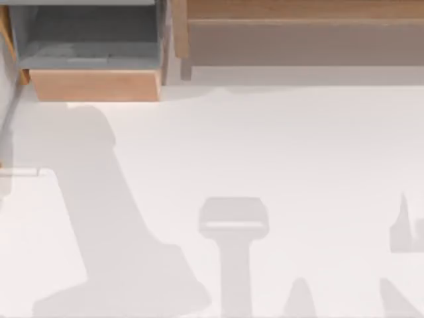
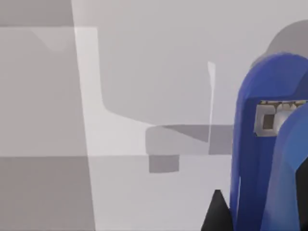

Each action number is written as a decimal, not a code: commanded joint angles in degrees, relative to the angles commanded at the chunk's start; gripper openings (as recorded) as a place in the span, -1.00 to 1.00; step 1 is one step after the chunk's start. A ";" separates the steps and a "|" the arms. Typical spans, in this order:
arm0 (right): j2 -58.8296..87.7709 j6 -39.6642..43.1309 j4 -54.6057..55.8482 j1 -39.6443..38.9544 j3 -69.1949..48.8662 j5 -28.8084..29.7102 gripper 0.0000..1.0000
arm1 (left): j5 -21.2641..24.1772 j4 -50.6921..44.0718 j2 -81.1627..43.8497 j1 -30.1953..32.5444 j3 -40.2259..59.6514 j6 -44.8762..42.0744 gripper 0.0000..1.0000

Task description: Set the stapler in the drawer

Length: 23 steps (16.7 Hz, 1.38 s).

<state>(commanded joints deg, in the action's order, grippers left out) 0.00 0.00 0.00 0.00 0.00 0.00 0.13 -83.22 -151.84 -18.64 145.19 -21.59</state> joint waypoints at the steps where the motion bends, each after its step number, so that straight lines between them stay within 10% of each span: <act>1: 0.00 0.00 0.00 0.00 0.00 0.00 1.00 | 0.01 0.35 0.10 -0.04 -0.41 0.01 -1.00; 11: 0.00 0.00 0.00 0.00 0.00 0.00 1.00 | 0.08 2.57 0.65 -0.32 -3.15 0.11 -1.00; 23: 0.00 0.00 0.00 0.00 0.00 0.00 1.00 | 0.08 2.57 0.65 -0.32 -3.15 0.11 0.81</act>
<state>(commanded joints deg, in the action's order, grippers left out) 0.00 0.00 0.00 0.00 0.00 0.00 0.21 -80.65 -151.18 -18.96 142.04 -21.49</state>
